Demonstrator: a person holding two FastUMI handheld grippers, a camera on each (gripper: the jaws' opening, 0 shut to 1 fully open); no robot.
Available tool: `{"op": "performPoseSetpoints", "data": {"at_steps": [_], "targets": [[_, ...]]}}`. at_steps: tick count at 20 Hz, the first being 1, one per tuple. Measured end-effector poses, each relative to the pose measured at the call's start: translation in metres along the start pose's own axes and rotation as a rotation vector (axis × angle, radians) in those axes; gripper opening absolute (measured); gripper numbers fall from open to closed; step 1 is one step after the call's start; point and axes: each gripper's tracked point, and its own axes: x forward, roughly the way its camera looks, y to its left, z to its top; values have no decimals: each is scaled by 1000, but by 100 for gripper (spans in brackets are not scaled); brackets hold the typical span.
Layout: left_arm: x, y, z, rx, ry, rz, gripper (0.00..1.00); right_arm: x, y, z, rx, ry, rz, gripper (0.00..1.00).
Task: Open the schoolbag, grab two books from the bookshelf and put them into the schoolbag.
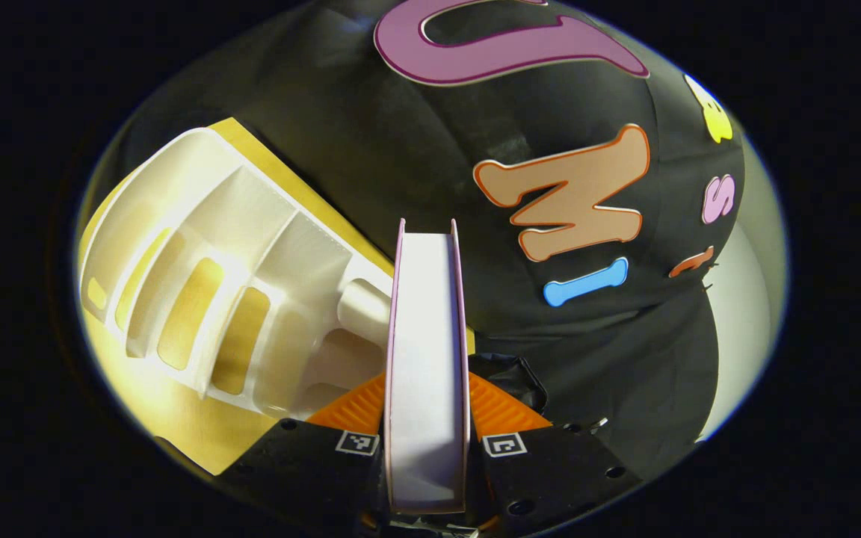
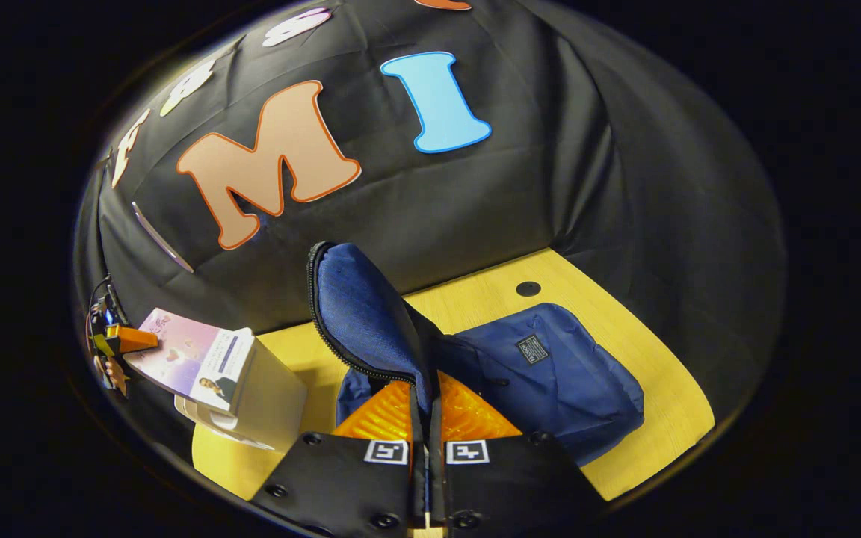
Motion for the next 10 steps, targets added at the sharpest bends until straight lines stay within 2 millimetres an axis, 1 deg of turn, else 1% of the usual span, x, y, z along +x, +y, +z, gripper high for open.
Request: {"op": "performPoseSetpoints", "data": {"at_steps": [1, 4, 6, 8, 10], "targets": [[8, -3, -6, -3, 9, -4, 36, -1, 0, 0, 4, 1, 2, 5], [32, -4, -28, 15, 45, 9, 36, -2, 0, 0, 11, 0, 5, 5], [52, -6, -38, 32, 66, 19, 36, -2, -1, -1, 13, -1, 7, 5], [67, -13, -49, 12, 89, -2, 36, -4, -1, -1, 7, 0, 8, 5], [81, -14, -59, 6, 104, -8, 36, -4, -2, -1, 4, 5, 8, 5]]}}
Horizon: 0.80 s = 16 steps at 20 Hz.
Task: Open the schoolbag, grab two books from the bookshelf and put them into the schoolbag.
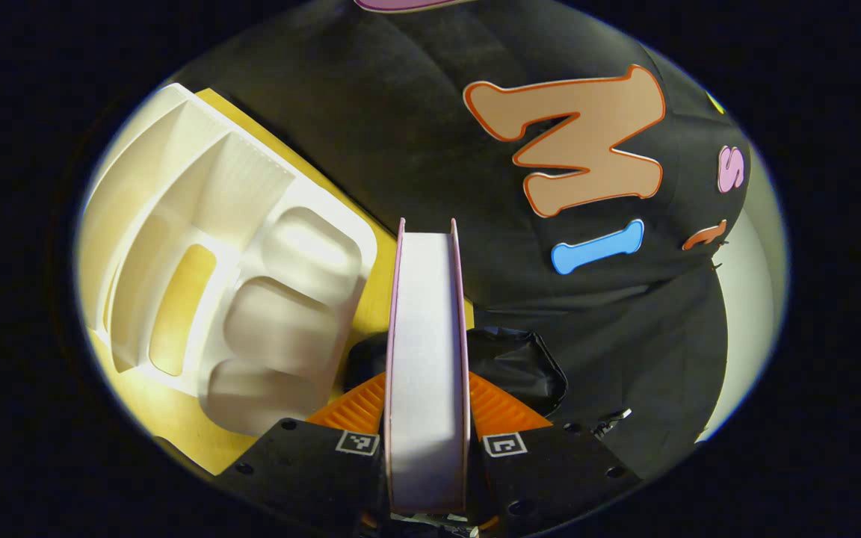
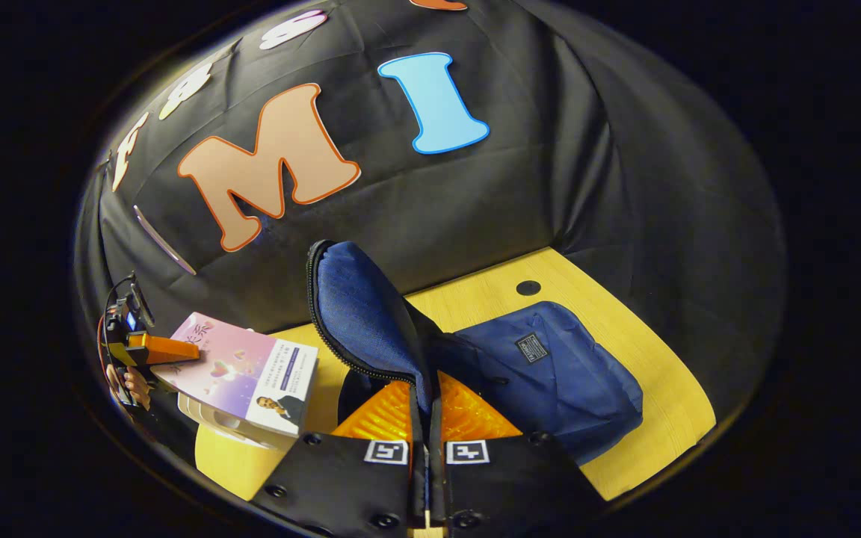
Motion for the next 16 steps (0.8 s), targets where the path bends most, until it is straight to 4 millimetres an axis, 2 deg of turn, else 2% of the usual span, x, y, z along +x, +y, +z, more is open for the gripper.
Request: {"op": "performPoseSetpoints", "data": {"at_steps": [4, 12, 16], "targets": [[20, 1, -14, -46, 24, -15, 36, -2, -2, 2, -3, -4, -3, 5], [64, 7, -53, -68, 103, -6, 36, -2, 2, 0, -7, 0, -6, 5], [86, 4, -63, -80, 125, -7, 36, -3, 1, 1, 6, -2, -4, 5]]}}
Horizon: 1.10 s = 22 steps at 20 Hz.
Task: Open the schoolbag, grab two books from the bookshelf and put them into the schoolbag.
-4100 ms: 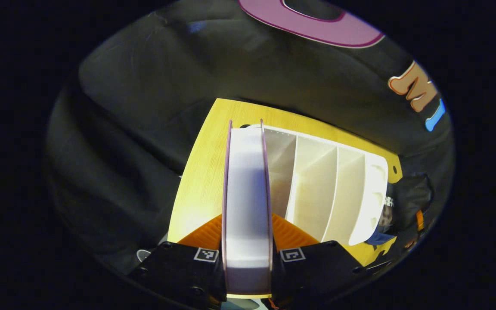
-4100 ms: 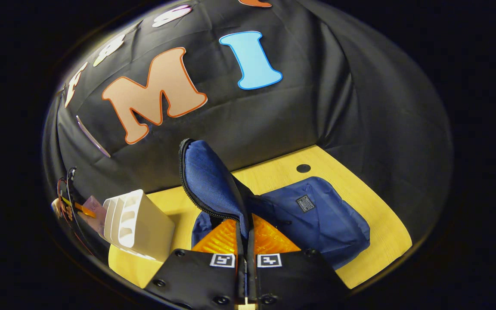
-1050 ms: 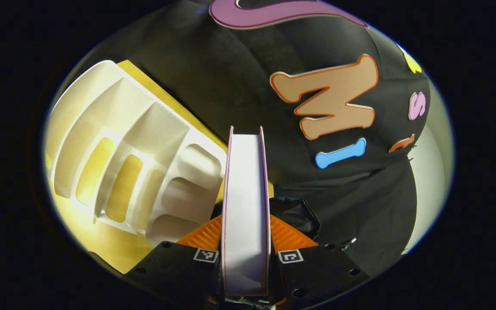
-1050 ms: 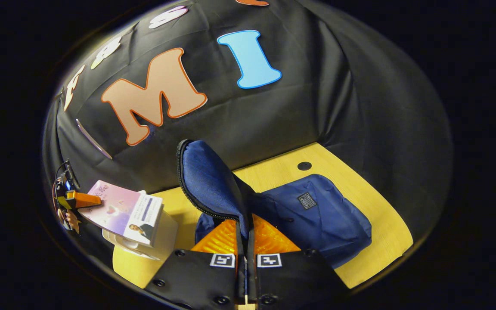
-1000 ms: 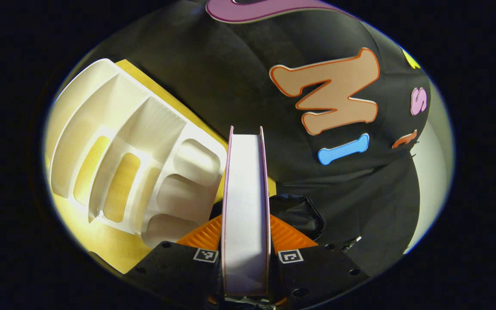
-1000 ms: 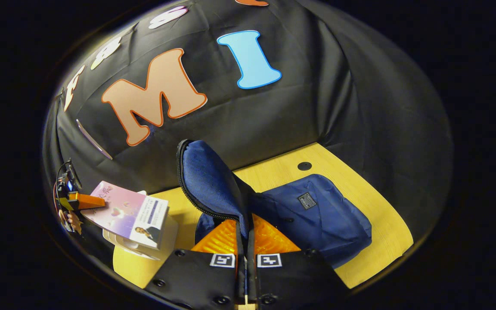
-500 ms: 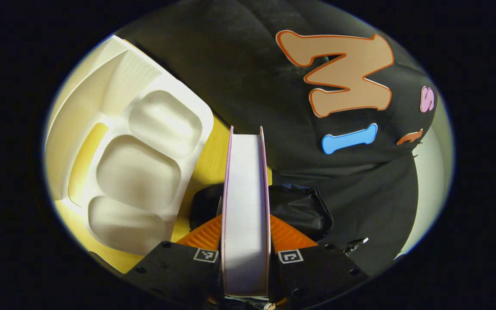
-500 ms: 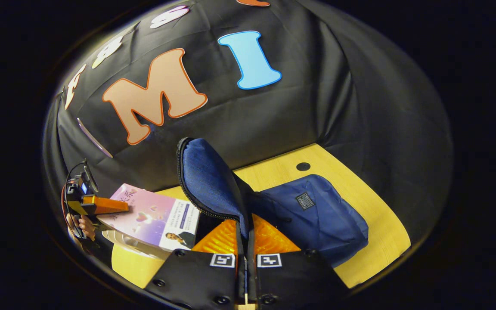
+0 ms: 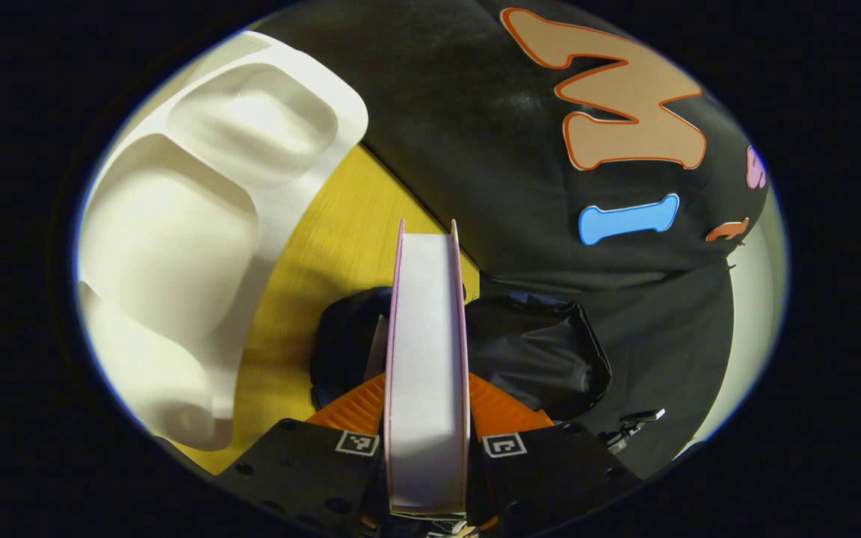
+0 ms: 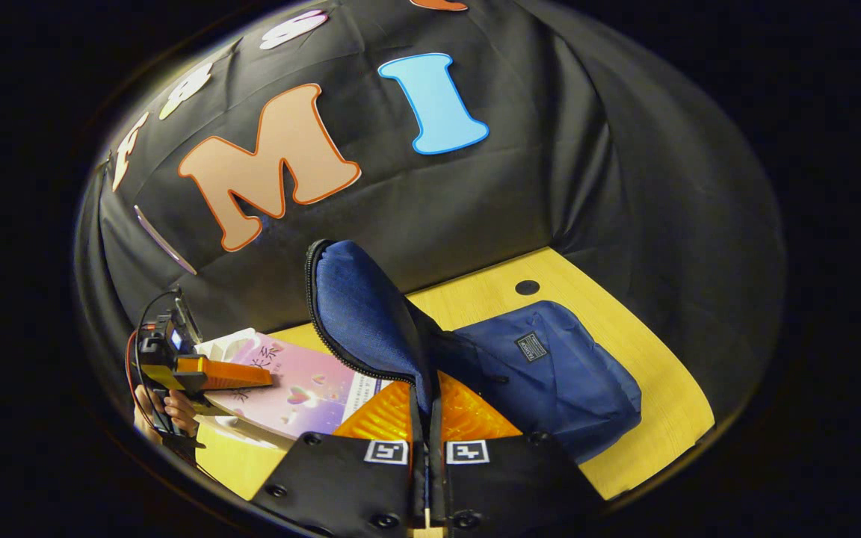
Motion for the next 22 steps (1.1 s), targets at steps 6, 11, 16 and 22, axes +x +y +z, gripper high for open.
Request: {"op": "performPoseSetpoints", "data": {"at_steps": [6, 11, 16, 22], "targets": [[24, -5, -17, -20, 30, -11, 36, -1, -3, 4, 3, -7, -3, 5], [45, -10, -23, -39, 43, -20, 36, -1, -3, 7, -1, -11, -3, 5], [65, -17, -34, -86, 49, -38, 36, -3, 1, 8, -27, -6, 3, 5], [87, -23, -48, -115, 62, -36, 36, -4, 5, 8, -45, -6, 15, 5]]}}
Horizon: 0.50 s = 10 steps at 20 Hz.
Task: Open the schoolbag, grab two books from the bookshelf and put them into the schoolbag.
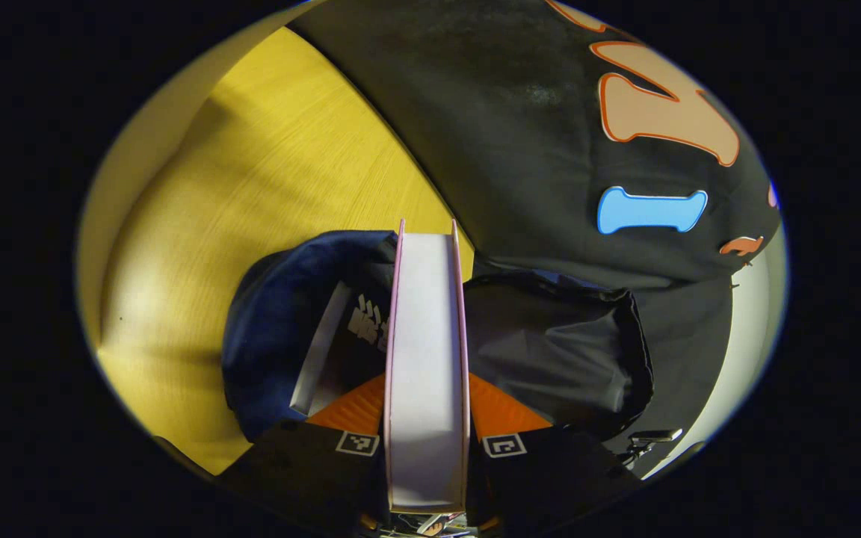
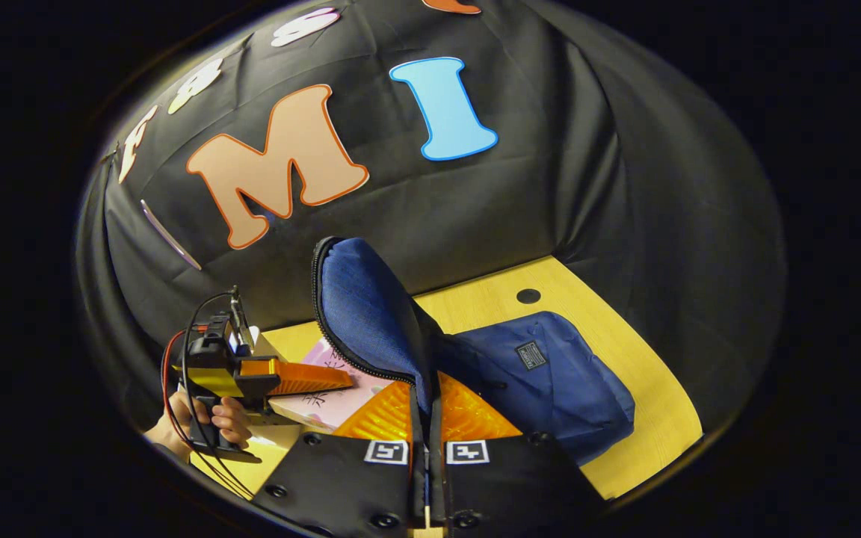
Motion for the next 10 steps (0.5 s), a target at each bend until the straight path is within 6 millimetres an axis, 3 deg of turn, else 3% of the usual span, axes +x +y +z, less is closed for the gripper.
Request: {"op": "performPoseSetpoints", "data": {"at_steps": [4, 10], "targets": [[19, -5, -20, -29, 41, -24, 36, 0, 3, -1, -21, 3, 9, 5], [37, -4, -28, -69, 46, -47, 36, -1, 8, 1, -35, -6, 15, 5]]}}
